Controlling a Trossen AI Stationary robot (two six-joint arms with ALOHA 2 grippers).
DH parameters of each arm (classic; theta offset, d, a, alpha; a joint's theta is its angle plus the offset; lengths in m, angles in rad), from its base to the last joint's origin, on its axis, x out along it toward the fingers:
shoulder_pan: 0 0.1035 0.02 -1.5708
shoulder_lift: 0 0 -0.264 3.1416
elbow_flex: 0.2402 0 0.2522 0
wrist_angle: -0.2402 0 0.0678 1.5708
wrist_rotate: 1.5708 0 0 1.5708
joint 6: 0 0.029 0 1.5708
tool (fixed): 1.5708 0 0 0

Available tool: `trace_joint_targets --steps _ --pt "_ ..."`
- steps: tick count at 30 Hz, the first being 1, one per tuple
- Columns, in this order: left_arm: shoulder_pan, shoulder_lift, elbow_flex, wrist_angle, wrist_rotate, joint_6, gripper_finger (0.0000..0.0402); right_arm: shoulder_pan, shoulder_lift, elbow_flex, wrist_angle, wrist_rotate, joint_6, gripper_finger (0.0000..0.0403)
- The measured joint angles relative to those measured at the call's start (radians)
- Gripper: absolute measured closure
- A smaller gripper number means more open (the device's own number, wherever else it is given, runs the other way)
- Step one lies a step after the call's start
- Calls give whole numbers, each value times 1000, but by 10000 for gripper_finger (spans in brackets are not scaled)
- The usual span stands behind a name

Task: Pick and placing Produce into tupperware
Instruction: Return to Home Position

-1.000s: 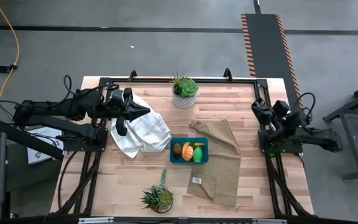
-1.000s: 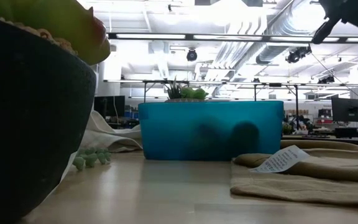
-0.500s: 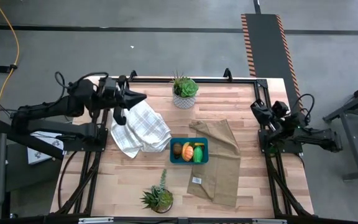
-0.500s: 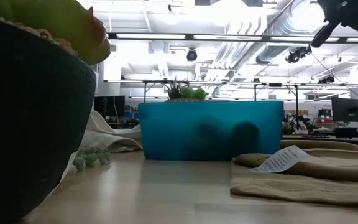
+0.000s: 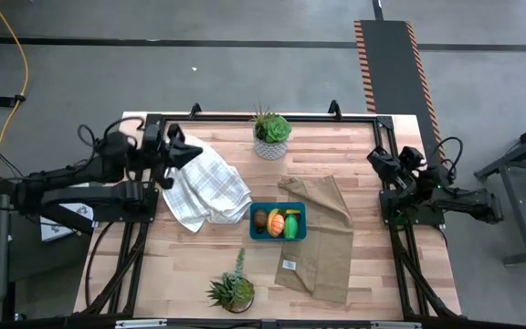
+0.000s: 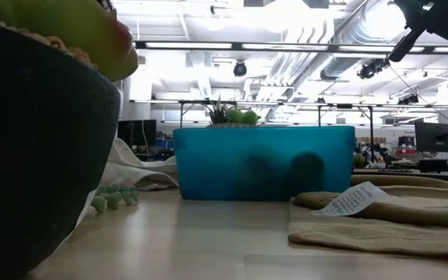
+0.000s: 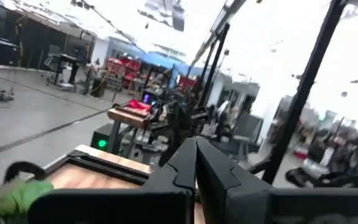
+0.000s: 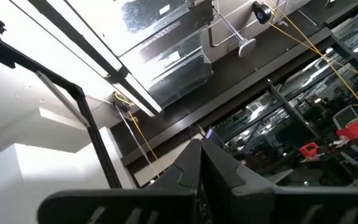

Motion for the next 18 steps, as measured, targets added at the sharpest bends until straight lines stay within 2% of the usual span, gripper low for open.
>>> trace_joint_targets --steps 5,9,18 --pt "0 -188 -179 48 -46 -67 402 0 0 1 0 26 0 403" --pt "0 -296 -272 68 -66 -77 402 0 0 1 0 28 0 403" --pt "0 -372 -382 106 -77 -32 402 0 0 1 4 71 26 403"
